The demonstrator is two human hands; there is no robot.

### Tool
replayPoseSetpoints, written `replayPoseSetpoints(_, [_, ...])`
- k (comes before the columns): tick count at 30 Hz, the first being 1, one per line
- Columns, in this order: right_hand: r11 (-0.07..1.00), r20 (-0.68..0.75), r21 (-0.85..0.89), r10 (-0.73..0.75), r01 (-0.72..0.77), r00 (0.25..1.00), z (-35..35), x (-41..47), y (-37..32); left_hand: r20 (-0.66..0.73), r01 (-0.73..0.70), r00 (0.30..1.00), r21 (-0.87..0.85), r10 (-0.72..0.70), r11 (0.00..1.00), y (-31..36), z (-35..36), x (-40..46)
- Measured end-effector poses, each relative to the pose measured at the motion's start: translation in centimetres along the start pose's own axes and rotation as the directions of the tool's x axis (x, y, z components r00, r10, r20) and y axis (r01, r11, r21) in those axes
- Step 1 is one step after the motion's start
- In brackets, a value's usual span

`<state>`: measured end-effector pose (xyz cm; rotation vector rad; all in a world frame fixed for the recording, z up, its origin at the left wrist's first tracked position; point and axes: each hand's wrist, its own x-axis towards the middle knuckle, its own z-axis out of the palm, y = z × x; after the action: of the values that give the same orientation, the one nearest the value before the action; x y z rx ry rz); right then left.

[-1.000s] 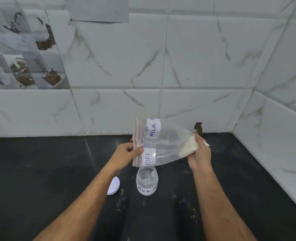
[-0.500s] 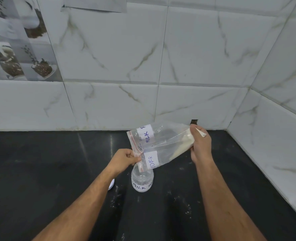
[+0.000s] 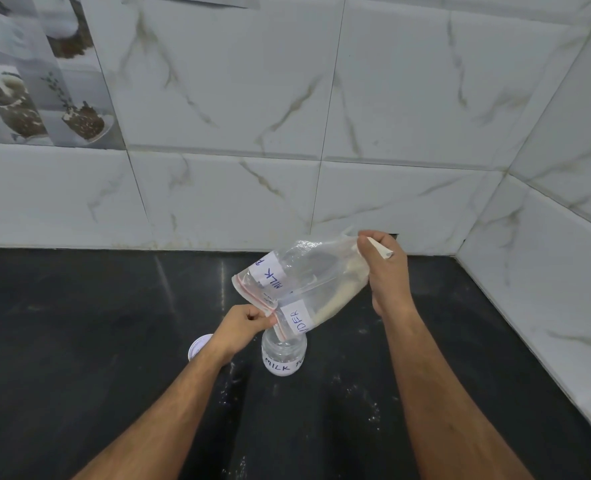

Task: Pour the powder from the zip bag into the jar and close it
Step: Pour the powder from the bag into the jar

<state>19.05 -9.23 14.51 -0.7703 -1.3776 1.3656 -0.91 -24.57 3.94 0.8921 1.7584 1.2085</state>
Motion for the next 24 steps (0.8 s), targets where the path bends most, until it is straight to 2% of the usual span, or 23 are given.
replayPoseSetpoints(7, [0.995,0.053,-0.079,-0.057,0.061,0.997,1.5,-0.7,-0.8,-0.036,-0.009,0.999,-0.113,0.005,0.994,-1.6,0.5,0.0])
replayPoseSetpoints(15, [0.986,0.105,-0.114,-0.106,0.117,0.989,2.6,-1.2,-1.0,-0.100,0.023,0.994,-0.166,-0.040,0.986,-2.7,1.3,-0.1])
replayPoseSetpoints(20, [0.997,0.077,-0.064,-0.026,0.031,0.997,2.3,-1.6,-0.9,-0.120,-0.007,0.993,-0.175,-0.015,0.984,-2.5,1.5,-0.4])
replayPoseSetpoints(24, [0.991,0.055,0.078,0.100,-0.104,0.993,2.1,-2.1,-1.0,-0.108,-0.053,0.994,-0.170,0.035,0.984,-2.6,1.7,-0.4])
